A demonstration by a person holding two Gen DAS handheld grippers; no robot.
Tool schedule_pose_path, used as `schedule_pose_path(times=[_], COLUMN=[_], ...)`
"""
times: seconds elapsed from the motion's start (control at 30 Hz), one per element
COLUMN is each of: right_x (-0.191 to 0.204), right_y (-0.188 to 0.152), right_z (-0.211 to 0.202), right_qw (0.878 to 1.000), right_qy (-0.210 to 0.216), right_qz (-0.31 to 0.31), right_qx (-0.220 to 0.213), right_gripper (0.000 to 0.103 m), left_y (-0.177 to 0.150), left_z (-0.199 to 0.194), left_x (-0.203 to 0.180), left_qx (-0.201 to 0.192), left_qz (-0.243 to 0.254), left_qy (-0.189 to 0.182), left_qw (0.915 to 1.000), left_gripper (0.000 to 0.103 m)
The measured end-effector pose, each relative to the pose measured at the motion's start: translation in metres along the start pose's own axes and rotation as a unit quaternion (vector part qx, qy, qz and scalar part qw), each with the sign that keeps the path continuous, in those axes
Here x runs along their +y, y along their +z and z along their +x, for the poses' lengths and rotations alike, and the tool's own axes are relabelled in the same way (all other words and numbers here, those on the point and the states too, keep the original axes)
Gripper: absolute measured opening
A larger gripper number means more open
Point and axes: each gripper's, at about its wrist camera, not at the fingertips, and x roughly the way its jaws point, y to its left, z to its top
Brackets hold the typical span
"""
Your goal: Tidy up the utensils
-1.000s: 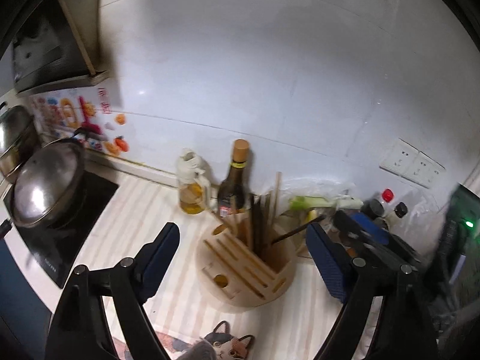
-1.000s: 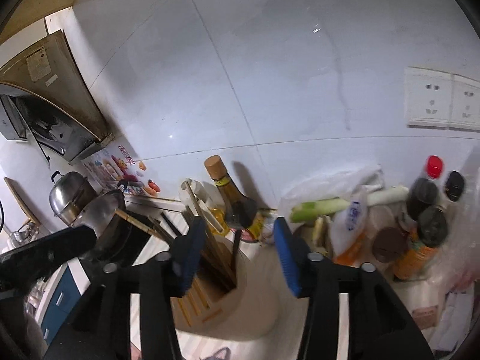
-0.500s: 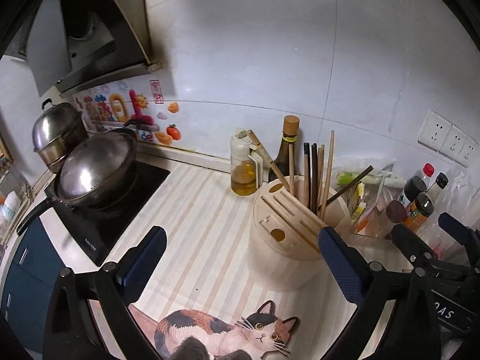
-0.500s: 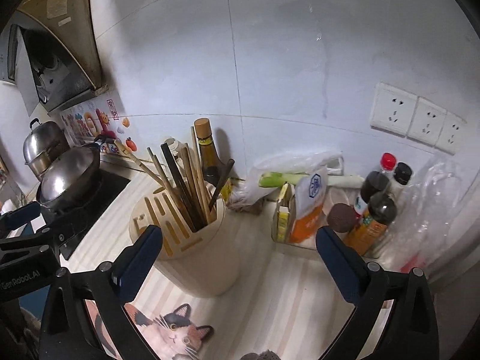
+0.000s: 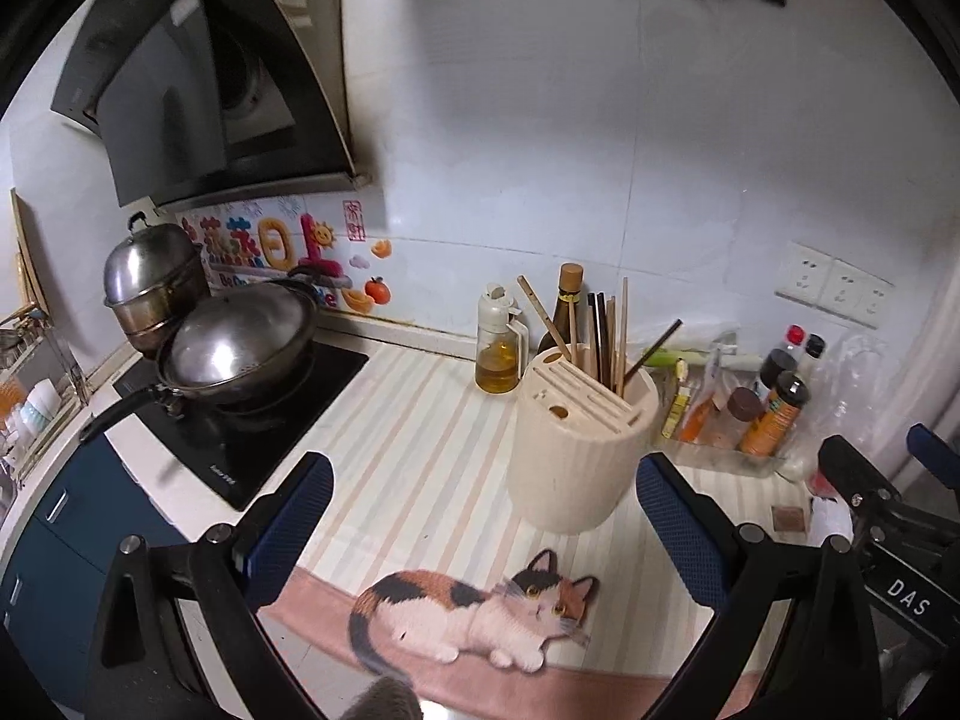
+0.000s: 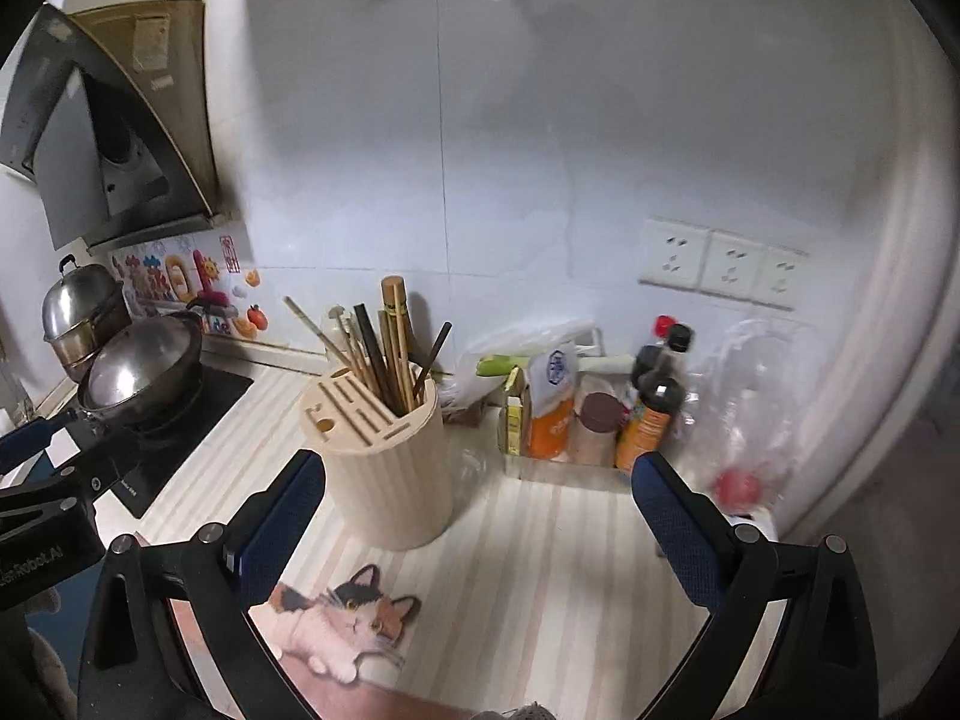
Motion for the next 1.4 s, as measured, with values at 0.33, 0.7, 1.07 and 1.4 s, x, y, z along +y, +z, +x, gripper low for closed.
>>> schedule_pose_path(times=[0.33,0.7,1.07,1.4], right_x=[0.026,0.032,0.016,0.016], right_y=[-0.042,-0.056,-0.041,-0.034], right_z=[-0.151,-0.228,-0.223,-0.220], right_qw=[0.998,0.997,0.999,1.000], right_qy=[-0.035,-0.034,-0.028,-0.023], right_qz=[0.021,0.027,0.018,0.011], right_qx=[-0.037,-0.056,-0.030,-0.013], right_gripper=[0.103,0.103,0.103,0.103], left_y=[-0.040,-0.051,-0.051,-0.048], left_z=[-0.105,-0.163,-0.168,-0.172], left_x=[0.040,0.050,0.040,0.036], left_qx=[-0.020,-0.044,0.003,0.012], left_qz=[0.019,0.018,0.009,0.019], left_qy=[-0.026,-0.025,-0.023,-0.009], left_qw=[0.9993,0.9986,0.9997,0.9997], left_gripper=[0.103,0.103,0.103,0.103])
